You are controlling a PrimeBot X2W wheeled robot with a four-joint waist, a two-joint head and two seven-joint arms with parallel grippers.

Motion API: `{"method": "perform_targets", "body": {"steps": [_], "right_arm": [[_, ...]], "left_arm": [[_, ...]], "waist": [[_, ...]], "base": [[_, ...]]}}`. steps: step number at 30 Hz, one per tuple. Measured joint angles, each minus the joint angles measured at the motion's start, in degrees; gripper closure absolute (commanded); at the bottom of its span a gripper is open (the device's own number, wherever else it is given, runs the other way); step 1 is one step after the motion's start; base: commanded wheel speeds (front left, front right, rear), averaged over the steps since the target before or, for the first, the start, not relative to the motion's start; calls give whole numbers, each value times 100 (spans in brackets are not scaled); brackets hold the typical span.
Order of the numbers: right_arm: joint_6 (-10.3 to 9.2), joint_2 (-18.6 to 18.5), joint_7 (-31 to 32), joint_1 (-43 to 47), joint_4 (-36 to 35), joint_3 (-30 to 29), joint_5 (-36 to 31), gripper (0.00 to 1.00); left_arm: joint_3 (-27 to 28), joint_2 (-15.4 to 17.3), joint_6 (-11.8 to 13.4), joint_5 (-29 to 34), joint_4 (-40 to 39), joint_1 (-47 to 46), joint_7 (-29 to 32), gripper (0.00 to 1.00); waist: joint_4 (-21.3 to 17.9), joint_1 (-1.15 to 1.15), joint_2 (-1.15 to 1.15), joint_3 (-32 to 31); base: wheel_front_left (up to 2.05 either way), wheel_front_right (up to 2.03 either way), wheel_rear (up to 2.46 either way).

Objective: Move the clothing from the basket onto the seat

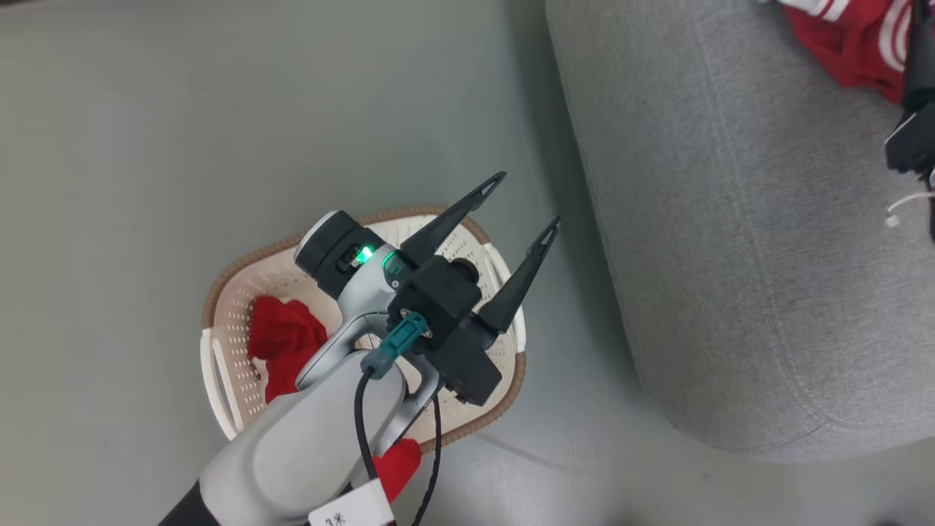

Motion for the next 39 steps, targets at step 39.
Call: {"method": "perform_targets", "body": {"steps": [39], "right_arm": [[56,1334,-52,2787,-1502,515,-257,0]], "left_arm": [[1671,216,510,-1188,899,2373,-327,0]], "waist": [[884,-1,-2,-2876]], "base": [[0,0,0]]}}
